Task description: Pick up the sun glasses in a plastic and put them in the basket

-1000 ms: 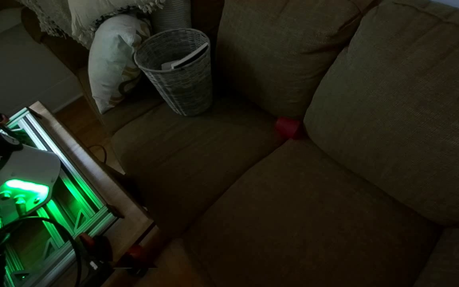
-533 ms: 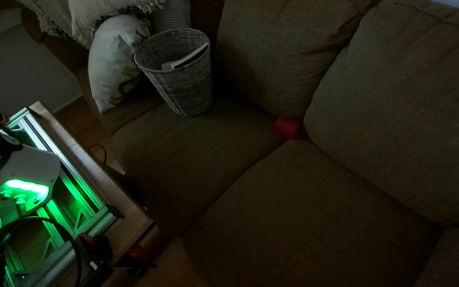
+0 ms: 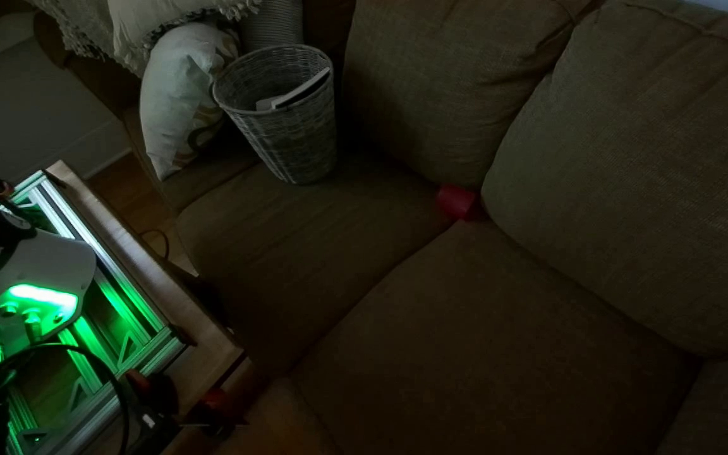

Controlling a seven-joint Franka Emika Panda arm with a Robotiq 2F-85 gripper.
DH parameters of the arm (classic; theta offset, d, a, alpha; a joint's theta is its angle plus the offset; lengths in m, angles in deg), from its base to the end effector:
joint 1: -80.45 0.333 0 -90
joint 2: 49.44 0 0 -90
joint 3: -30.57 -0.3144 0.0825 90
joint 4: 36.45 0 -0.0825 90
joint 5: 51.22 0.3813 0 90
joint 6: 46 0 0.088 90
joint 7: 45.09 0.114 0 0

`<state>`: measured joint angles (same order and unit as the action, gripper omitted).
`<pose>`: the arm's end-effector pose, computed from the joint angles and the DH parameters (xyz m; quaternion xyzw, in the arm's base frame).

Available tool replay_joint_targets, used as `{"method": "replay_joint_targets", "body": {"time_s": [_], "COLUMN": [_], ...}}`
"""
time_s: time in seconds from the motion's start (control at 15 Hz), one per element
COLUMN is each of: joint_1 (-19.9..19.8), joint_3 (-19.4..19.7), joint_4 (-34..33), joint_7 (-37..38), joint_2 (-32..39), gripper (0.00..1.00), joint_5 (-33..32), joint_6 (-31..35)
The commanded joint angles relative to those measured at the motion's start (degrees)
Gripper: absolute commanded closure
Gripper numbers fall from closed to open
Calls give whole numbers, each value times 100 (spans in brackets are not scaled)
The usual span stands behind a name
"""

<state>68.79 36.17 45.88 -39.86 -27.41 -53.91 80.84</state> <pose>0.6798 -0.2011 0.5083 0.9643 -0.1742 0.1905 0.0587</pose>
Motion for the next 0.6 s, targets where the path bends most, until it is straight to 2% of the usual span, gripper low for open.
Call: {"method": "replay_joint_targets", "body": {"time_s": [0.0,0.13,0.2,0.33,0.53], "joint_1": [92,140,197,211,197], "joint_3": [-127,-194,-93,-178,-177], "joint_4": [-1425,-2023,-1223,-1639,-1838], "joint_7": [-593,-824,-524,-617,-676], "joint_2": [1077,1428,971,1244,1345], "gripper": [0,0,0,0,0], "joint_5": [186,132,68,24,24], "joint_6": [-671,-994,-590,-735,-796]}}
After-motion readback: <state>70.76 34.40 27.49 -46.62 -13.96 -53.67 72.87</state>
